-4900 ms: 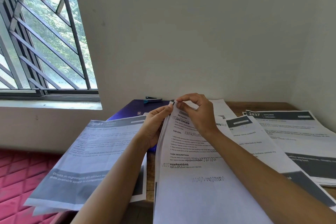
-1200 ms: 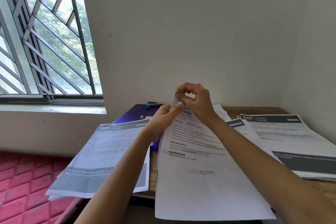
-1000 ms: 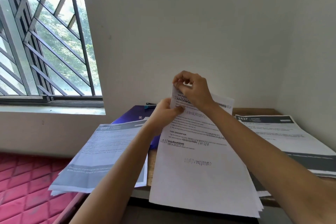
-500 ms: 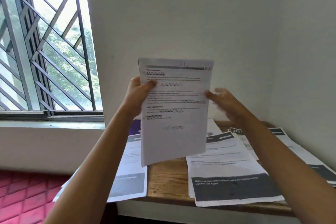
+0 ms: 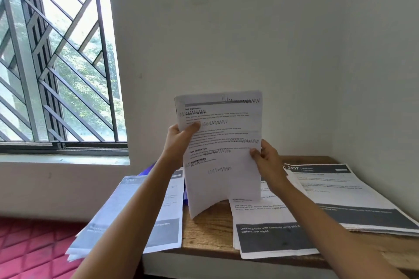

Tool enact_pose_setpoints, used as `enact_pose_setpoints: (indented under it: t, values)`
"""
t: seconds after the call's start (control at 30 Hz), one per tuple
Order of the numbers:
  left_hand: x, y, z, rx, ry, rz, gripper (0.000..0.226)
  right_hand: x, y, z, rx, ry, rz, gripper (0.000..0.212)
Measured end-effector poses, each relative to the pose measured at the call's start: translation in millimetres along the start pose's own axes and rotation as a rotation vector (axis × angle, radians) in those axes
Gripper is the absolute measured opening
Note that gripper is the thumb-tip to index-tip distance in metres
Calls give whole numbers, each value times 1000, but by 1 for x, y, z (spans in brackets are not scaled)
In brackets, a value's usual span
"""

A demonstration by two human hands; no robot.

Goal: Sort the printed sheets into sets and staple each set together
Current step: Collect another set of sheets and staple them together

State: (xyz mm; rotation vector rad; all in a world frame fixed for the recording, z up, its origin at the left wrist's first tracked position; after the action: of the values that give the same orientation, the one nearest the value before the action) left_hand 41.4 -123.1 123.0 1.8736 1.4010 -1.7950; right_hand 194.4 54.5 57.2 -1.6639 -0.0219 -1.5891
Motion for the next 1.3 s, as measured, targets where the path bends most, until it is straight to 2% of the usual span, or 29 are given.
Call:
enact_pose_setpoints:
  t: [0.2, 0.43, 0.8, 0.93, 1.1, 1.3]
  values:
    - [37, 18, 6, 6, 38, 95, 15, -15, 10, -8, 98, 34, -39, 26]
    - [32, 7, 4, 34, 17, 100, 13, -11, 9, -6, 72, 15, -30, 25]
    - [83, 28, 19, -2, 29, 148, 12, -41, 33, -18, 99, 115, -84, 26]
    - [84, 27, 17, -4, 21, 121, 12, -41, 34, -16, 88, 125, -88, 18]
    - [81, 22, 16, -3, -49, 120, 11, -38, 37, -16, 125, 146, -111, 22]
    - [62, 9, 19, -74, -14, 230, 8, -20, 35, -12, 202, 186, -112, 19]
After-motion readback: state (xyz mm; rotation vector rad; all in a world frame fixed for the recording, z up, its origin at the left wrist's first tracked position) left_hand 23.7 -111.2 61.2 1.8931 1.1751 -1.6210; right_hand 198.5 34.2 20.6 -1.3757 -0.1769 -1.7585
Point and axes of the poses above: each hand's wrist, its own y-axis away from the middle knuckle, its own z-axis out of the back of the hand, x = y × z, the point moved 5 cm from there along -y, towards the middle knuckle, and after that the axes turned 6 degrees about y, right-handed, at the moved point
